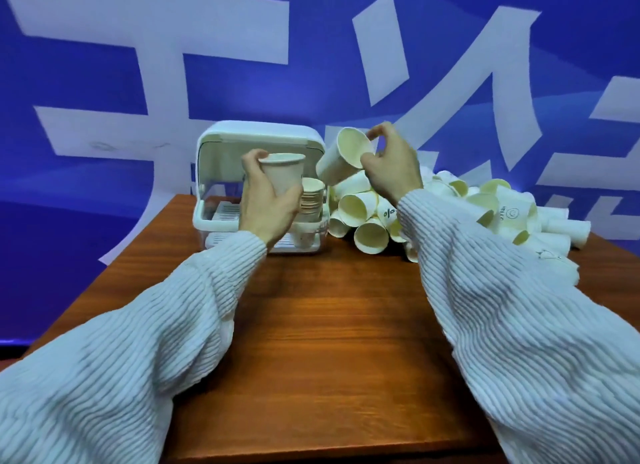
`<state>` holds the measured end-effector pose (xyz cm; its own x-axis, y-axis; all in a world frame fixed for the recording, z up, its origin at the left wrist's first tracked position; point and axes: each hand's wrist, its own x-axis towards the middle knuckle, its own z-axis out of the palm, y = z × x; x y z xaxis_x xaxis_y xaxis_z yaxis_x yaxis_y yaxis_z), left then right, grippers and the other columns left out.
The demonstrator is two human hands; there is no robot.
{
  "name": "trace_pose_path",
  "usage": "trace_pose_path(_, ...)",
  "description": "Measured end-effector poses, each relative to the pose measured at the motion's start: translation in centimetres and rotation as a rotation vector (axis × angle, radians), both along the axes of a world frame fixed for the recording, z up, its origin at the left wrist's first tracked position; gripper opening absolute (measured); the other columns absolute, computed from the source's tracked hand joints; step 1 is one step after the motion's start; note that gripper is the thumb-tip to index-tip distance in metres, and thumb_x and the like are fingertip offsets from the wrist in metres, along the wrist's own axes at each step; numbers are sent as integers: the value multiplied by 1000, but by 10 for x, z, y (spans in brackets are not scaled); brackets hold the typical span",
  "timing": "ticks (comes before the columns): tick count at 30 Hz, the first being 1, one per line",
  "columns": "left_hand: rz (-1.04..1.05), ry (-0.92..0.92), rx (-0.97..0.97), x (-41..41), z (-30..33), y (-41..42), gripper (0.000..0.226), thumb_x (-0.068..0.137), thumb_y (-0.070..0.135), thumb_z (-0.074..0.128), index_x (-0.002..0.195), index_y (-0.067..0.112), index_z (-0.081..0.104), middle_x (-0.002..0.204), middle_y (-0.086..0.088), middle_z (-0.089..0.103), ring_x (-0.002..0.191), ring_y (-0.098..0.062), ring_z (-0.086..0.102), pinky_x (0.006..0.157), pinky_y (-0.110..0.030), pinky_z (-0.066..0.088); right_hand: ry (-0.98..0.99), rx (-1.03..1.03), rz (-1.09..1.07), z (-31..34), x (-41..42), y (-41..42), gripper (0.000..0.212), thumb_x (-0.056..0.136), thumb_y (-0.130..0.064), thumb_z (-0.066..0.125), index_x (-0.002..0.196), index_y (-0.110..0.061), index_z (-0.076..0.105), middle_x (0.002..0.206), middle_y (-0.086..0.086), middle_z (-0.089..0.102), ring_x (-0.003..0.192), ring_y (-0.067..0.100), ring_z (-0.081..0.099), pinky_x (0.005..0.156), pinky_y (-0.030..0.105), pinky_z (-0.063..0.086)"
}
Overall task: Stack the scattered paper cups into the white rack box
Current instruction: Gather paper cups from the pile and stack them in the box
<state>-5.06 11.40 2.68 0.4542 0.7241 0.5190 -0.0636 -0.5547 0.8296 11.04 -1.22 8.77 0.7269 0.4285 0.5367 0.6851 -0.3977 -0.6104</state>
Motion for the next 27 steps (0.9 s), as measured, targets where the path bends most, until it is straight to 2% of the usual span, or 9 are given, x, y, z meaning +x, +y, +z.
trace_pose_path(3, 85, -41, -24, -6, 2, 19, 63, 86, 23, 71, 134, 23, 31, 126, -3, 50, 112, -21, 53, 87, -28, 40, -1, 7, 0, 6, -2, 37, 35, 83, -27, 51, 116, -32, 63, 93, 5, 75, 93, 31, 68, 83, 42, 55)
trace_pose_path(6, 134, -32, -1, -11, 1, 33, 62, 87, 25, 73, 134, 23, 33, 125, 1, 50, 112, -20, 52, 87, -28, 40, 9, -92, 3, 3, 0, 62, 34, 86, -27, 55, 116, -30, 70, 99, 6, 78, 102, 29, 69, 90, 39, 55)
trace_pose_path(9, 129, -3, 48, -12, -1, 44, 74, 83, 29, 78, 140, 24, 31, 136, -3, 54, 119, -21, 55, 92, -29, 43, -9, -269, -22, -5, 2, 76, 30, 90, -18, 60, 115, -24, 75, 111, 7, 75, 107, 31, 66, 90, 37, 51)
trace_pose_path(12, 109, 16, 125, -9, 2, 49, 89, 81, 26, 82, 151, 24, 27, 148, -4, 45, 133, -19, 45, 103, -25, 34, -33, -420, -27, -18, 1, 83, 25, 88, -13, 63, 106, -21, 78, 109, 7, 75, 98, 29, 66, 88, 40, 55)
trace_pose_path(15, 105, 56, 153, 0, 10, 53, 87, 82, 28, 80, 153, 22, 30, 146, -6, 41, 134, -18, 42, 101, -23, 30, -43, -498, -33, -29, 0, 86, 27, 89, -18, 60, 105, -26, 79, 110, 5, 75, 100, 31, 68, 92, 46, 58)
trace_pose_path(18, 84, 37, 134, 13, 20, 56, 81, 86, 27, 75, 153, 16, 32, 149, -7, 39, 133, -19, 41, 100, -19, 29, 20, -478, 18, -31, 7, 83, 29, 93, -23, 55, 110, -28, 78, 115, 0, 75, 106, 28, 67, 95, 44, 55)
trace_pose_path(22, 33, 98, 163, 33, 29, 58, 77, 88, 27, 69, 155, 12, 32, 153, -6, 39, 138, -20, 38, 108, -24, 30, 135, -252, 89, -40, 15, 78, 30, 98, -34, 51, 90, -19, 74, 95, 1, 75, 99, 27, 67, 88, 38, 51)
trace_pose_path(25, -2, 156, 177, 47, 32, 53, 79, 88, 30, 69, 155, 12, 32, 153, -8, 39, 140, -24, 37, 111, -29, 29, 151, -127, 96, -53, 16, 69, 29, 98, -41, 51, 110, -26, 73, 116, -4, 74, 111, 22, 65, 98, 39, 50)
trace_pose_path(27, -24, 246, 209, 54, 30, 50, 78, 88, 31, 69, 155, 12, 33, 152, -10, 40, 140, -26, 39, 114, -34, 31, 142, -101, 82, -57, 19, 63, 30, 97, -46, 52, 114, -29, 70, 121, -5, 73, 113, 22, 64, 101, 42, 50)
